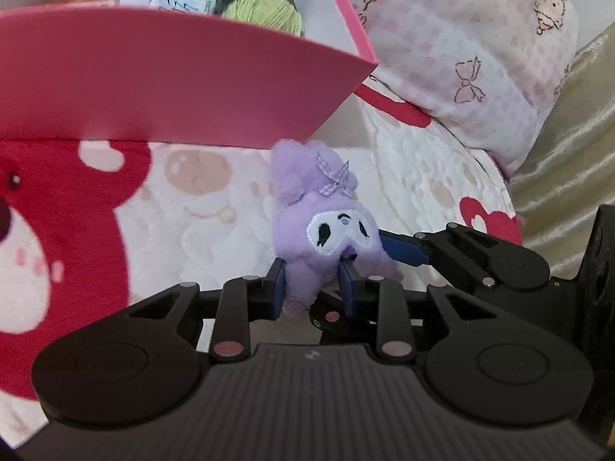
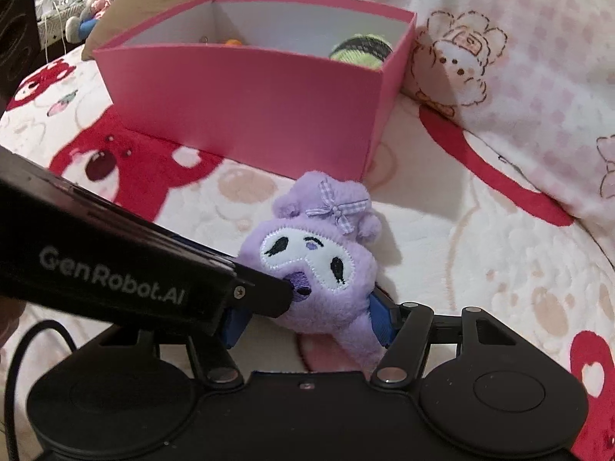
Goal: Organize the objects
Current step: 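Lift the purple plush toy with the left tool toward the pink box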
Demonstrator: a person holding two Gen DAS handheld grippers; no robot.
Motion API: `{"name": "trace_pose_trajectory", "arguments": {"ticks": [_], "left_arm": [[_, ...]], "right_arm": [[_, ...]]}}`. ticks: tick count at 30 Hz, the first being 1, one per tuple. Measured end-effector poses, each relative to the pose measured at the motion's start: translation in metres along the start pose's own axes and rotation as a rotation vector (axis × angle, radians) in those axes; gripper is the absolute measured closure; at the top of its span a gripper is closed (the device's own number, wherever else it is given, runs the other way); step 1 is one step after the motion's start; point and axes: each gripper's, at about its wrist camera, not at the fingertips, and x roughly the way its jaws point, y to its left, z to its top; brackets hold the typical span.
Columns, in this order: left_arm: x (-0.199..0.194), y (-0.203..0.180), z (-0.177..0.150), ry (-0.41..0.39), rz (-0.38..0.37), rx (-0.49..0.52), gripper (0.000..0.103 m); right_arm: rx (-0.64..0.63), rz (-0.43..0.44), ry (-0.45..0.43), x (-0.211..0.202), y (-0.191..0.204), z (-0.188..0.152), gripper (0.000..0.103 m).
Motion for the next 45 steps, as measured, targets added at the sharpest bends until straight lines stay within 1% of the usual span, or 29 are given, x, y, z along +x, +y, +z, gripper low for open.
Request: {"name": "trace_pose_trajectory", "arguments": {"ticks": [4,9,14,20,23,27,31,35,40,45], "left_arm": [[-0.015,-0.003,0.005,0.005,0.0,0.011,0.075],[-0.027,-0.01,0.009,0.0,0.037,0.035,0.075],[-0.04,-0.018,0.011,0.013,0.049,0.06,0.075],[-0.046,-0.024,0.009,0.019,0.076,0.07,0.075],[-0.05,-0.025,0.01,0.023,0.078,0.077,0.075],[-0.066,-0.029,0.011,0.015,0.073,0.082,0.075],[-0.082,-0.022,0.012,0.01,0.056,0.05,0.076],[-0.097,-0.019,0.015,-0.01,0.059,0.053,0.076],[-0.116,-0.021,0.024,-0.052,0.062,0.07,0.076],[-0.129,-0.011,0.032,-0.055,0.042,0.041,0.075]], "right_arm": [[-0.019,-0.012,-0.024,-0.015,0.011,0.005,0.035],[0.009,-0.009,-0.048,-0.023,0.016,0.011,0.035],[0.025,-0.003,-0.053,-0.035,0.02,0.015,0.036],[0.038,-0.001,-0.058,-0.044,0.023,0.016,0.036],[0.041,0.001,-0.058,-0.047,0.025,0.017,0.036],[0.028,0.004,-0.067,-0.058,0.028,0.022,0.036],[0.001,0.019,-0.094,-0.069,0.034,0.026,0.036],[-0.002,0.044,-0.126,-0.073,0.039,0.031,0.036],[-0.042,0.041,-0.17,-0.083,0.047,0.045,0.036],[-0.086,0.035,-0.175,-0.092,0.055,0.063,0.036]]}}
